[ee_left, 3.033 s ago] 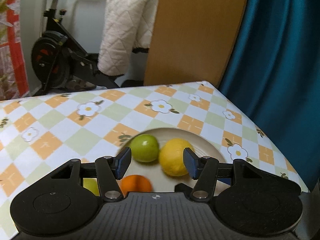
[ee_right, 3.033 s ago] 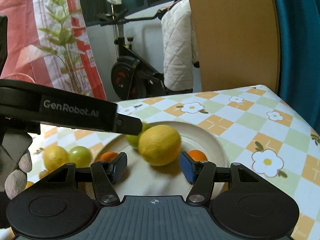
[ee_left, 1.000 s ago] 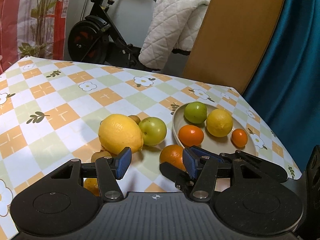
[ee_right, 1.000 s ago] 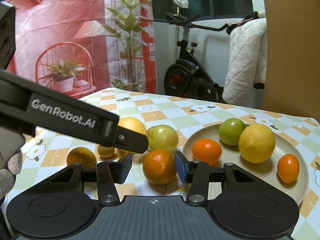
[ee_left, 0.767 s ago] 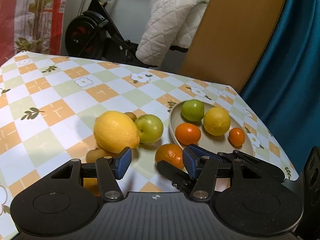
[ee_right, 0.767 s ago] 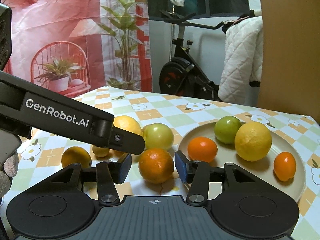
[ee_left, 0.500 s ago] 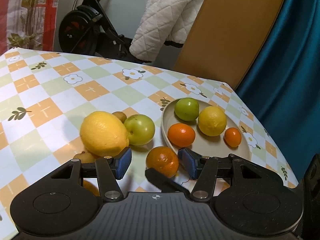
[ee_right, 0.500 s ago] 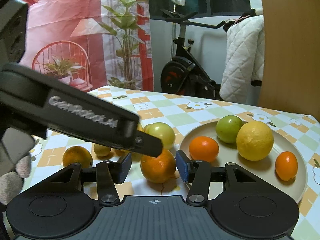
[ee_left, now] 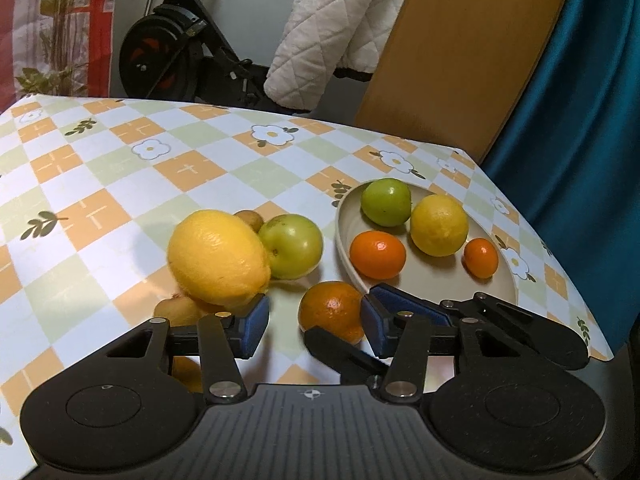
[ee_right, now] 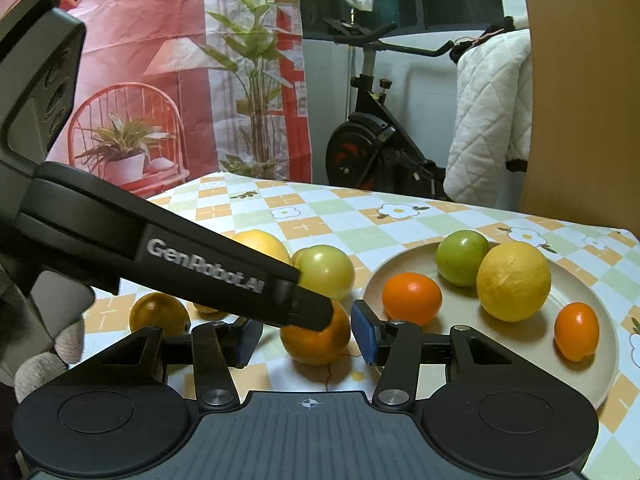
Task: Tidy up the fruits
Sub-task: 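Position the left tool fingers around the navel orange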
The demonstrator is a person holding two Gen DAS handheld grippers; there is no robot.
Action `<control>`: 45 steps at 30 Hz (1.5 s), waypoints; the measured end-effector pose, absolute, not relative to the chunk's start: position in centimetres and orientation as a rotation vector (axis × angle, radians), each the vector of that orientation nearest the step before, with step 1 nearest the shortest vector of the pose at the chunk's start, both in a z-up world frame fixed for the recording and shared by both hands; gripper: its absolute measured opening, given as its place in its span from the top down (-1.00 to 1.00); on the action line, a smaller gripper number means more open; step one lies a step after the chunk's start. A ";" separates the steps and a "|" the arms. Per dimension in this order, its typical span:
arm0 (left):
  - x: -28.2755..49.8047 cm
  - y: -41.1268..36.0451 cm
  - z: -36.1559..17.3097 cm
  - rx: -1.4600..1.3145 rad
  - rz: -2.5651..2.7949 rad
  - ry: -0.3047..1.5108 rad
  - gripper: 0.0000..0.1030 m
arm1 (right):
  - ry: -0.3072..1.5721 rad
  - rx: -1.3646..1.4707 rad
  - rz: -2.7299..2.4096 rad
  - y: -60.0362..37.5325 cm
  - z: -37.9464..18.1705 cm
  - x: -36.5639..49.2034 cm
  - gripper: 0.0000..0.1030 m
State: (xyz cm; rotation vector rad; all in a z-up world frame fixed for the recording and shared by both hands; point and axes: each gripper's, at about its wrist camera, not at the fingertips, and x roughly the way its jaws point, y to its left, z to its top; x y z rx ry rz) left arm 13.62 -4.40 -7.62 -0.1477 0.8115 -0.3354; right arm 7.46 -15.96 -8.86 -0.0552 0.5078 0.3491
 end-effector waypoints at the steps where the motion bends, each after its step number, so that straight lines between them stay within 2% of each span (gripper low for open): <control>1: 13.5 -4.2 -7.6 -0.153 -0.331 0.812 -0.04 | 0.513 -0.055 0.351 -16.0 -8.9 7.5 0.13; 10: 13.2 -3.0 -7.6 -0.182 -0.313 0.822 -0.04 | 0.537 -0.065 0.375 -15.5 -9.1 7.6 0.14; 19: 13.4 -3.5 -7.7 -0.182 -0.335 0.828 -0.01 | 0.593 -0.079 0.403 -14.9 -9.5 8.2 0.29; 26: 14.5 -3.6 -8.1 -0.205 -0.336 0.833 -0.02 | 0.604 -0.077 0.392 -14.9 -9.5 8.3 0.28; 29: 14.7 -3.9 -8.4 -0.193 -0.356 0.843 0.01 | 0.609 -0.072 0.394 -15.0 -9.5 8.4 0.28; 31: 14.6 -4.1 -8.4 -0.182 -0.375 0.840 0.14 | 0.614 -0.071 0.398 -15.0 -9.5 8.5 0.28; 45: 13.5 -4.7 -8.4 -0.147 -0.393 0.836 0.19 | 0.618 -0.049 0.391 -15.5 -9.5 8.9 0.23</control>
